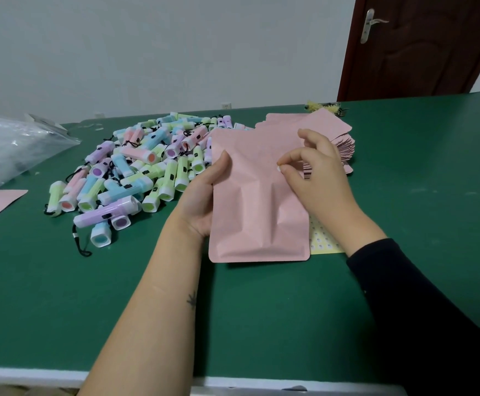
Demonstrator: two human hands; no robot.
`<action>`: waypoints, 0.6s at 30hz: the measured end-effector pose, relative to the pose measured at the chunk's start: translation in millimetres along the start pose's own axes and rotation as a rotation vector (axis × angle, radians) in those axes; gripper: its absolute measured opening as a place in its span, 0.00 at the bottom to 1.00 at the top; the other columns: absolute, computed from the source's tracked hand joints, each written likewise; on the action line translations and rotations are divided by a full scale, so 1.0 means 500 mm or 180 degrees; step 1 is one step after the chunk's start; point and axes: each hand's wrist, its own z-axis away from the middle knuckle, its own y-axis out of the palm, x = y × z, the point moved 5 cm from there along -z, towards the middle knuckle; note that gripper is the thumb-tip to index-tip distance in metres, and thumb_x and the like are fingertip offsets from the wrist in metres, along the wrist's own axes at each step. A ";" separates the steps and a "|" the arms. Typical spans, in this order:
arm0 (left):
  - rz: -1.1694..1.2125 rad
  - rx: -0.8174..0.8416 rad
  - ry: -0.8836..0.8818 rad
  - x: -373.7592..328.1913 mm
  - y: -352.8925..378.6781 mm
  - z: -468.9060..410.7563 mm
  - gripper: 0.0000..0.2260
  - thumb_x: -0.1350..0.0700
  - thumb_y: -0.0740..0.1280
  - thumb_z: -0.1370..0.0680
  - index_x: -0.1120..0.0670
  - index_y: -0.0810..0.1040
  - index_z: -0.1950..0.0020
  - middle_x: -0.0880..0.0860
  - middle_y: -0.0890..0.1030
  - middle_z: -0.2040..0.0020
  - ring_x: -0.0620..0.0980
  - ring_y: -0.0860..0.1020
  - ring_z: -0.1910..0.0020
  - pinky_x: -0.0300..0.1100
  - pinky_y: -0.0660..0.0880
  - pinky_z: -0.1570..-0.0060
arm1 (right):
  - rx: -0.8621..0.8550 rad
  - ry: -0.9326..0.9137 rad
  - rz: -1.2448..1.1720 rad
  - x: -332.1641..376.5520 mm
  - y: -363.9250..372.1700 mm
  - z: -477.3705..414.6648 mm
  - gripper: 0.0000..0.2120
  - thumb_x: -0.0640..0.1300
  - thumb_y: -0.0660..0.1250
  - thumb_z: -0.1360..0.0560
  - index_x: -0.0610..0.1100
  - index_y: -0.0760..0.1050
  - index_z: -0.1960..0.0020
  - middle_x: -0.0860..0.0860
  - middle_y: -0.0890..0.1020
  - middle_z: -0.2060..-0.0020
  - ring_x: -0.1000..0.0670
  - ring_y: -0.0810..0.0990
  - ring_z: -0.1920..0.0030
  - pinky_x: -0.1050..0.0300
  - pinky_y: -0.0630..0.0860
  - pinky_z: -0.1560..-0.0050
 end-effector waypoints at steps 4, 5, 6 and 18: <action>0.0020 -0.0065 -0.0012 -0.001 -0.003 0.004 0.18 0.46 0.64 0.23 0.57 0.86 0.47 0.56 0.84 0.46 0.55 0.83 0.47 0.49 0.81 0.47 | 0.0020 0.0049 -0.0165 0.006 0.000 0.004 0.06 0.36 0.69 0.25 0.45 0.82 0.53 0.51 0.69 0.34 0.51 0.66 0.31 0.83 0.59 0.46; 0.0044 -0.0065 -0.0031 -0.001 -0.002 0.006 0.18 0.46 0.65 0.24 0.57 0.86 0.47 0.57 0.85 0.46 0.55 0.84 0.48 0.49 0.81 0.48 | 0.0040 0.0019 -0.0198 0.009 0.000 0.005 0.07 0.35 0.69 0.25 0.46 0.81 0.54 0.51 0.69 0.35 0.50 0.66 0.31 0.83 0.57 0.46; 0.0061 -0.0049 -0.0046 -0.001 -0.001 0.008 0.18 0.46 0.65 0.24 0.57 0.86 0.47 0.57 0.85 0.46 0.55 0.84 0.49 0.49 0.81 0.49 | 0.0062 0.0014 -0.0234 0.011 0.001 0.005 0.07 0.35 0.69 0.26 0.47 0.81 0.54 0.52 0.69 0.36 0.50 0.66 0.31 0.84 0.56 0.46; 0.0063 -0.0142 -0.0071 0.002 0.001 0.006 0.17 0.48 0.63 0.21 0.56 0.87 0.52 0.55 0.86 0.50 0.54 0.85 0.52 0.47 0.82 0.57 | 0.0404 0.2030 -0.2668 -0.053 0.039 0.023 0.15 0.45 0.72 0.26 0.40 0.79 0.42 0.48 0.85 0.49 0.47 0.84 0.50 0.54 0.81 0.49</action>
